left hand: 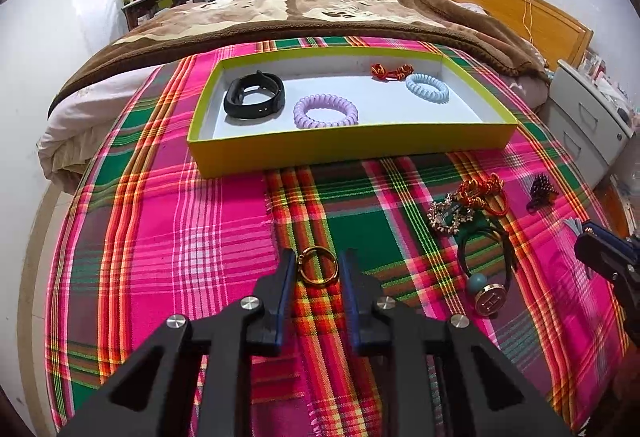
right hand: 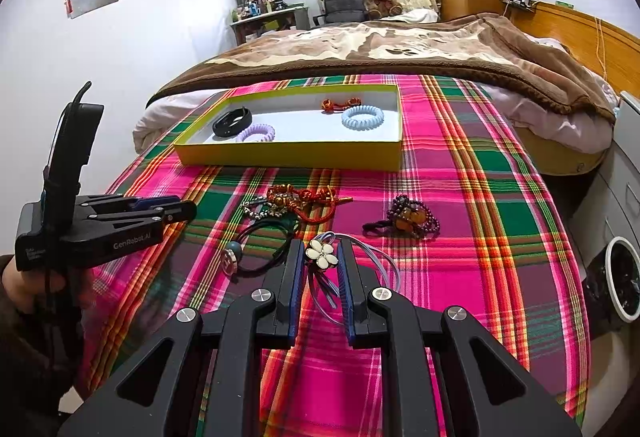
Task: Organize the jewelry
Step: 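Grasp the flower-charm hair tie with the right tool while the left tool grasps the gold ring, then carry the hair tie and gold ring into the white tray and open both tools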
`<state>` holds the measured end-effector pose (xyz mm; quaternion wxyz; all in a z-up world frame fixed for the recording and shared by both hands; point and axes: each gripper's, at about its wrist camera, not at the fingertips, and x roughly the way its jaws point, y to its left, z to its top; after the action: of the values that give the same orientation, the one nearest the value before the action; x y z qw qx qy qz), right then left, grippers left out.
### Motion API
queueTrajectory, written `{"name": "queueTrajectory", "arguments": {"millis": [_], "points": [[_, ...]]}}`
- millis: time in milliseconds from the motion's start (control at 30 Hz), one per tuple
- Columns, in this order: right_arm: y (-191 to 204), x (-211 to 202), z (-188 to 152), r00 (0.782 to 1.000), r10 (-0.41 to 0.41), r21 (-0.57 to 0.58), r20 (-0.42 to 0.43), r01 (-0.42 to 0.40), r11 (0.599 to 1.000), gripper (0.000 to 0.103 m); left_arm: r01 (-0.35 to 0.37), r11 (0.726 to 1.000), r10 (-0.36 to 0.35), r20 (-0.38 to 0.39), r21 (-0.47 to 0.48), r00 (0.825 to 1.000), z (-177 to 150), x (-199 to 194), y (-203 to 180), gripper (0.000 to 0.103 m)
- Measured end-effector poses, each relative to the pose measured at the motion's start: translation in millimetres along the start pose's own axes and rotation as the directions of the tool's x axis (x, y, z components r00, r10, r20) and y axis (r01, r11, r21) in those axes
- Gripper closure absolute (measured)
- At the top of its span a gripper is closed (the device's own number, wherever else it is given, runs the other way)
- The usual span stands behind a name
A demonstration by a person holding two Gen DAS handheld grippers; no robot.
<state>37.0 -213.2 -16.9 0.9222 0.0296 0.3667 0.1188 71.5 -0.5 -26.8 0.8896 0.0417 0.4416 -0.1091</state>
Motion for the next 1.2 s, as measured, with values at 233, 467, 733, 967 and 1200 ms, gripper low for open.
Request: {"name": "queueTrajectory", "arguments": {"millis": [233,467,733,967,1200], "points": [[-1,-2,4,1.000,-0.005,0.001,0.007,0.005,1.000,0.086,0.014,1.000,-0.014,0.018,-0.024,1.000,1,-9,5,0.080],[-2,-1,15,1.000,-0.006,-0.002,0.018,0.006,1.000,0.086,0.021,0.999,-0.019,0.052,-0.037,0.998,7,-23,10,0.080],[-1,-2,49,0.998,-0.009,-0.048,0.056,0.012,0.999,0.086,0.023,0.998,-0.019,0.077,-0.057,0.997,23,-33,21,0.080],[3,16,89,0.998,0.037,-0.098,0.057,-0.031,0.995,0.086,0.041,0.996,-0.035,0.087,-0.073,0.996,42,-31,29,0.080],[8,58,133,0.998,0.066,-0.126,0.010,-0.064,0.990,0.086,0.052,0.996,-0.045,0.089,-0.074,0.995,61,-20,33,0.080]]}}
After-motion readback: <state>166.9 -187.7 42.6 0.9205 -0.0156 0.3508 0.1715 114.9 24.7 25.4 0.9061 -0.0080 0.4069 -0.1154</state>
